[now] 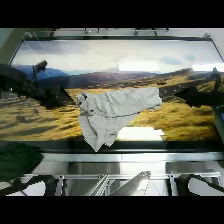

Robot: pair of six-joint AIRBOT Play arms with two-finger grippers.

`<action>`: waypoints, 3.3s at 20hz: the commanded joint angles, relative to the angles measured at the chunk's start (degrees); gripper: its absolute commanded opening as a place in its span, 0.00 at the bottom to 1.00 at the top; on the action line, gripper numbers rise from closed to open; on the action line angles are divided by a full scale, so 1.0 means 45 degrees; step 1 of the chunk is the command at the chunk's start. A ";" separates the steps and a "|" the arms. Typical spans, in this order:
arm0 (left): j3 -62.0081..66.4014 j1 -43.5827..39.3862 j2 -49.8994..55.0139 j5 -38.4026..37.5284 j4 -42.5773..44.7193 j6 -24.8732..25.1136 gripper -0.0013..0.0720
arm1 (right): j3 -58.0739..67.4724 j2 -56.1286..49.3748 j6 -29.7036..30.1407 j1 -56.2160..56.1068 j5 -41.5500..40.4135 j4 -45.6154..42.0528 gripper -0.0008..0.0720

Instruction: Fold the shirts.

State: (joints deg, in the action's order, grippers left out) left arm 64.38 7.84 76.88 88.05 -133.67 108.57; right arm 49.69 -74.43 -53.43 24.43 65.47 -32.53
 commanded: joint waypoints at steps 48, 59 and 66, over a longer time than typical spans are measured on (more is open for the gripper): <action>-0.0918 0.1472 -0.8330 -0.1851 -0.1520 -0.0879 0.05 | -0.1812 0.1030 0.0010 -0.3172 0.0126 0.2463 0.33; -0.3298 0.2633 -0.8359 -0.1438 -0.1530 -0.0010 0.05 | -0.3993 -0.1151 0.0034 -0.9287 -0.2914 0.4129 0.56; -0.3298 0.2628 -0.8359 -0.1413 -0.1525 0.0248 0.05 | -0.3206 -0.3390 0.1598 -1.0880 -0.3594 0.8063 0.54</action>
State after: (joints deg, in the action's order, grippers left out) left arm 49.63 19.57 39.31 81.49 -140.59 108.95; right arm 33.47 -85.78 -48.38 -21.91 50.57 -2.96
